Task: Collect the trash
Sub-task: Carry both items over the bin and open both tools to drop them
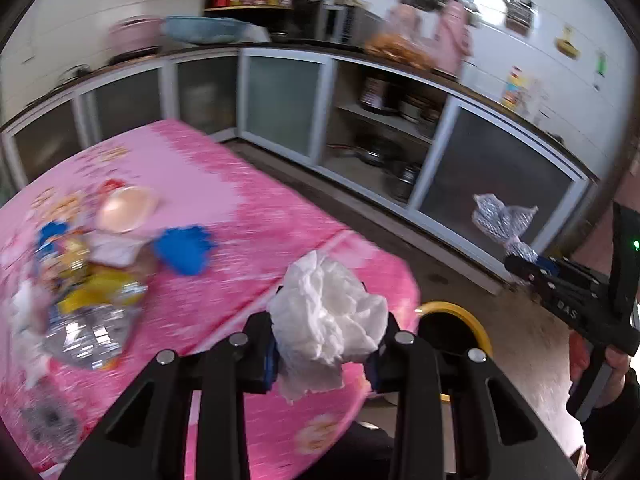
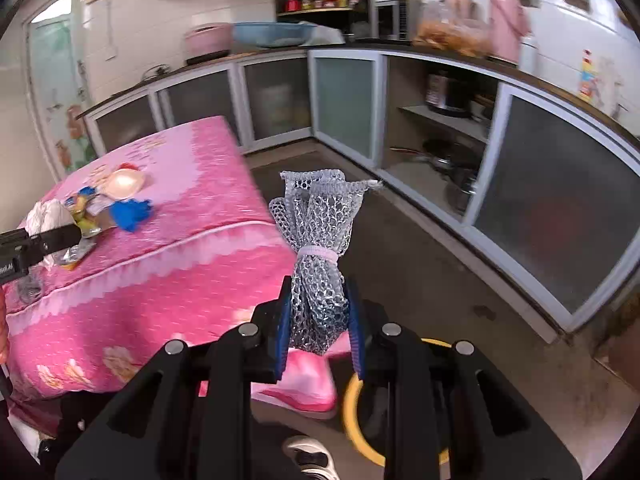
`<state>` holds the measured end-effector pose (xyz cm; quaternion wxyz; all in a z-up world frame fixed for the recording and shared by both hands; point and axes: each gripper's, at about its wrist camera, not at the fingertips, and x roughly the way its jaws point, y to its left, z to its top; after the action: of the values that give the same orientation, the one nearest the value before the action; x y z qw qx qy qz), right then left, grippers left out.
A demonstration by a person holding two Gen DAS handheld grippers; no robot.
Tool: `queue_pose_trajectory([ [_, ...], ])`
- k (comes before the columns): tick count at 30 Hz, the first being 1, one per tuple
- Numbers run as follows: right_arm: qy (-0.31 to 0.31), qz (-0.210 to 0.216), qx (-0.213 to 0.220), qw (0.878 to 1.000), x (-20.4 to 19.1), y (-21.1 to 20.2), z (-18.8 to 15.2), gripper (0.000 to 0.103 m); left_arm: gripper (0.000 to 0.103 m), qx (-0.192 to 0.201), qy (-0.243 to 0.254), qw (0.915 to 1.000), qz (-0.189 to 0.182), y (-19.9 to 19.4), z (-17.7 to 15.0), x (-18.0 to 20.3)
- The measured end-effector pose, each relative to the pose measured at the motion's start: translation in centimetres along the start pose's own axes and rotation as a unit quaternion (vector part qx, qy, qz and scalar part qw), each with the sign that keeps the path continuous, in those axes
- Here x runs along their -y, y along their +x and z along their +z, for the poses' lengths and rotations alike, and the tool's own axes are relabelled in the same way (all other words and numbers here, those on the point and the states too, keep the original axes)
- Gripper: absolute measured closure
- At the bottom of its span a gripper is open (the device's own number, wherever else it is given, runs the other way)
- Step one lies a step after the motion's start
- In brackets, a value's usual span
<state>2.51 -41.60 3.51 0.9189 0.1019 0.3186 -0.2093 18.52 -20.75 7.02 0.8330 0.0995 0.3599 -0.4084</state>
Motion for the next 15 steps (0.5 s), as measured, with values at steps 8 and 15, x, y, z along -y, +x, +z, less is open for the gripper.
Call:
queue_pose_trajectory([
  [8,0.043,-0.053,-0.007,0.998,7.1,-1.0,-2.1,0.079,0.073,-0.030,0.069,0.9950,-0.065,4.8,0.8,9.0],
  [15,0.072,-0.085,-0.032,0.993,11.4,-0.4,-4.8,0.079,0.073,-0.060,0.121,0.9857,-0.101,9.1,0.0,15.3],
])
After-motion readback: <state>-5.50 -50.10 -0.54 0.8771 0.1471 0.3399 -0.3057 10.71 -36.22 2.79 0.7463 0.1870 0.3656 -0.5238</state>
